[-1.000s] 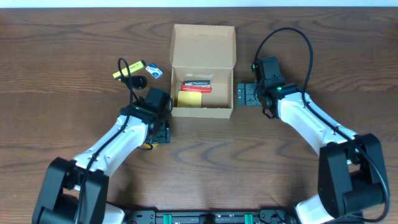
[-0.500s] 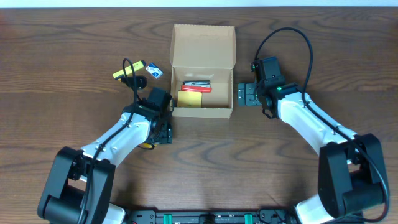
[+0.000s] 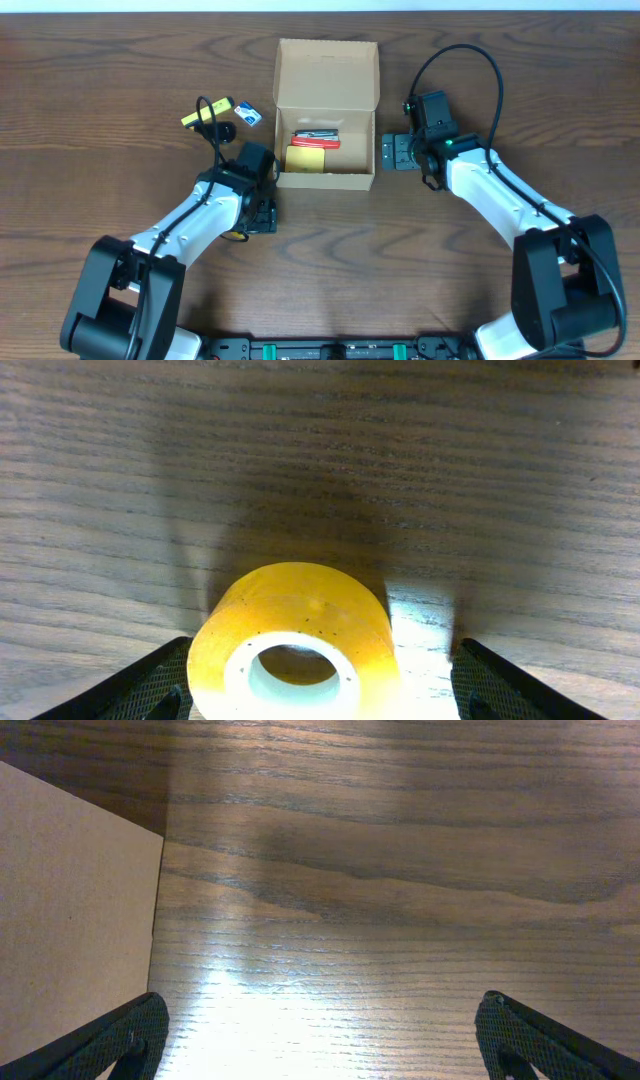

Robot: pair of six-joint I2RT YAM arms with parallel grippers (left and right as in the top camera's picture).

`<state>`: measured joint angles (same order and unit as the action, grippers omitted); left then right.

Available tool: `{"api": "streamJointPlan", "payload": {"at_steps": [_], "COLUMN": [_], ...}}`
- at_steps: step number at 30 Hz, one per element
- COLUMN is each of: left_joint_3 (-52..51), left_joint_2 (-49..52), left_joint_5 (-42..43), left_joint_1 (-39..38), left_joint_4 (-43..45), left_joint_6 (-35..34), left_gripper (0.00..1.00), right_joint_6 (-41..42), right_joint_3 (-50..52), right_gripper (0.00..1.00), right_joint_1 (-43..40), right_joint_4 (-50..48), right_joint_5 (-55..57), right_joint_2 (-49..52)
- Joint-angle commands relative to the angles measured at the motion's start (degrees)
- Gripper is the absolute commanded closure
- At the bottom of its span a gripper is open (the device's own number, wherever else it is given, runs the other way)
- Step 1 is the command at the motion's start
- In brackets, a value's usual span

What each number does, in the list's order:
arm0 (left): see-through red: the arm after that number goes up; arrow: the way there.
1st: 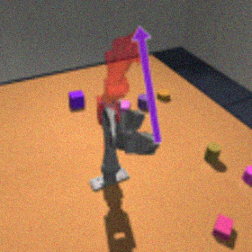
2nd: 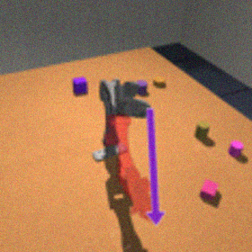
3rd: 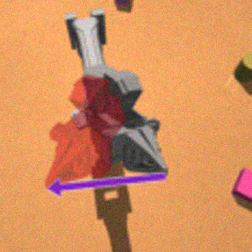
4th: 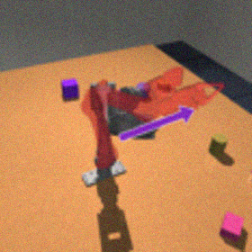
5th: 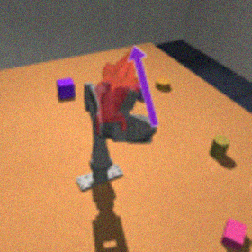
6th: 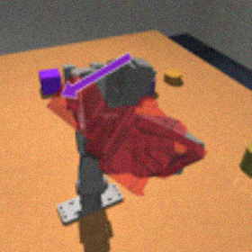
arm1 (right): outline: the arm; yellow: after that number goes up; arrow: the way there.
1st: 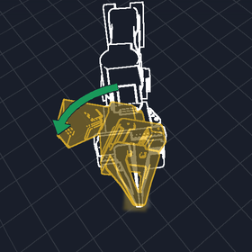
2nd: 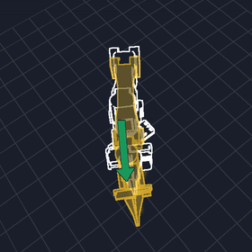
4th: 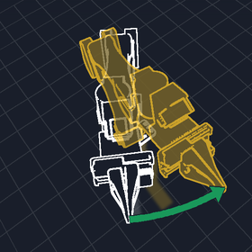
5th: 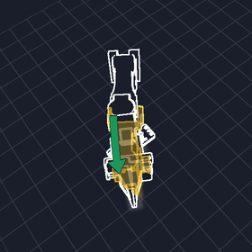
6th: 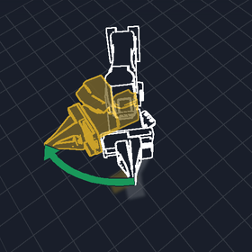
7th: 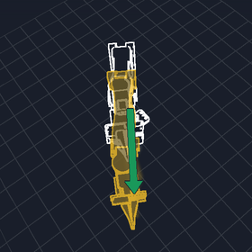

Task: Pack container
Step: 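Lower the left gripper onto the yellow tape roll and grasp it, then lift the tape roll with the left gripper and carry it over the box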

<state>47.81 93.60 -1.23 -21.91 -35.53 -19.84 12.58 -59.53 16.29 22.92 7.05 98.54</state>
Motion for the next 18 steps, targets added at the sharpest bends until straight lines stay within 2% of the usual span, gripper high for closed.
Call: {"api": "streamJointPlan", "payload": {"at_steps": [1, 7, 13, 18], "left_joint_3": [-1.09, -2.01, -2.01, -2.01], "left_joint_2": [0.81, 0.79, 0.81, 0.79], "left_joint_5": [0.85, 0.85, 0.87, 0.87], "left_joint_1": [0.96, 1.03, 1.70, 1.75], "left_joint_4": [-0.17, 0.07, 0.07, 0.26], "left_joint_6": [-1.01, -1.62, -2.51, -3.45], "left_gripper": [0.19, 0.21, 0.40, 0.49], "right_joint_6": [0.66, 0.66, 0.66, 0.66], "right_joint_3": [0.09, 0.09, 0.09, 0.09], "right_gripper": [0.01, 0.01, 0.01, 0.01], "right_joint_1": [-0.50, -0.50, -0.50, -0.50], "right_joint_4": [0.07, 0.07, 0.07, 0.07], "right_joint_5": [-0.02, -0.02, 0.00, -0.02], "right_joint_2": [0.48, 0.48, 0.48, 0.48]}}
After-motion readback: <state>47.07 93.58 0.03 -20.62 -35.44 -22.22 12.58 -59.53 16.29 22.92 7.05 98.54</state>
